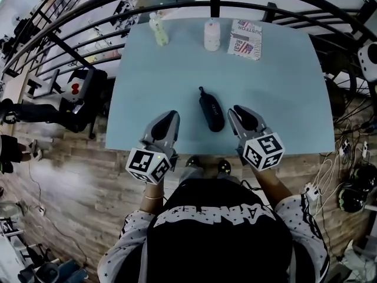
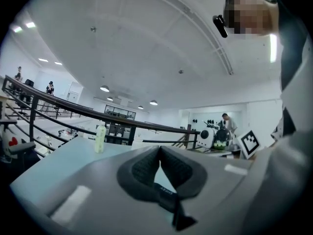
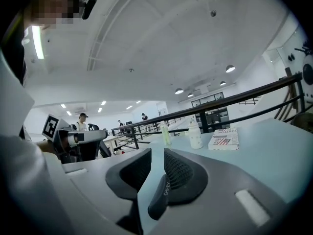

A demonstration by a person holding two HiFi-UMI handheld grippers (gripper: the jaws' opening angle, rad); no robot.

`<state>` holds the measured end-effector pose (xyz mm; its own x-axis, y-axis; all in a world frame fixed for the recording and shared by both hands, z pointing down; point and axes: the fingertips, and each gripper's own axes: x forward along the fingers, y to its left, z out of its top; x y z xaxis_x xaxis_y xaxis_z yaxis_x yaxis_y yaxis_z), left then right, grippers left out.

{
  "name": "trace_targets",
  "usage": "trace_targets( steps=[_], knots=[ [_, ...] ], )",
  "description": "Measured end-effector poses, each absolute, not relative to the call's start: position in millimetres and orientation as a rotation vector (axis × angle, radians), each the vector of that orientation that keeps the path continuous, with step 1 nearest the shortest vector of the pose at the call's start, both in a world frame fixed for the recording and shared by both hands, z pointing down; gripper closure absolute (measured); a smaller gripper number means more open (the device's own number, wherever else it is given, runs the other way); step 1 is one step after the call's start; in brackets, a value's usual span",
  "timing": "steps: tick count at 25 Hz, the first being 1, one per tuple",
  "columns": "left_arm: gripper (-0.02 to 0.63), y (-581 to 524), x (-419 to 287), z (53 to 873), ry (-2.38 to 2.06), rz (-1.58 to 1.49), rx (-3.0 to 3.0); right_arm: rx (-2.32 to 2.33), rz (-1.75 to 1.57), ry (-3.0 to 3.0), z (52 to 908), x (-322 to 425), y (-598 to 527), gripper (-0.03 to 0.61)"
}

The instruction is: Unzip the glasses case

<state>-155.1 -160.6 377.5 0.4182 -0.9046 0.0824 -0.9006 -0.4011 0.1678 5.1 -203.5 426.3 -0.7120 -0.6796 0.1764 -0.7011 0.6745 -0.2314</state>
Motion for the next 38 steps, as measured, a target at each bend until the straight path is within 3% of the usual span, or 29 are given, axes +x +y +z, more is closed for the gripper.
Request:
trace_targets(
  steps=[7, 13, 18, 28, 36, 38],
  knots=[
    [0.614, -185, -179, 402, -1.467, -0.022, 2.483, 1.197, 0.492, -2.617, 485, -28, -212, 0.427],
    [0.614, -199, -198, 418, -1.417, -0.013, 2.463, 1.202, 0.484, -2.443, 533, -45, -223, 0.299],
    [0.614, -205, -213, 423, -1.387, -0.011, 2.452, 1.215, 0.508, -2.317, 573, -56, -233, 0.244],
    [0.614, -217, -239, 432, -1.339, -0.051, 2.410, 1.264, 0.530, -2.157, 616, -60, -245, 0.187],
    [0.614, -216, -246, 436, -1.327, -0.043, 2.406, 1.274, 0.540, -2.092, 637, -58, -248, 0.186],
    [0.614, -214, -247, 436, -1.330, -0.050, 2.401, 1.276, 0.535, -2.098, 637, -58, -247, 0.214]
  ],
)
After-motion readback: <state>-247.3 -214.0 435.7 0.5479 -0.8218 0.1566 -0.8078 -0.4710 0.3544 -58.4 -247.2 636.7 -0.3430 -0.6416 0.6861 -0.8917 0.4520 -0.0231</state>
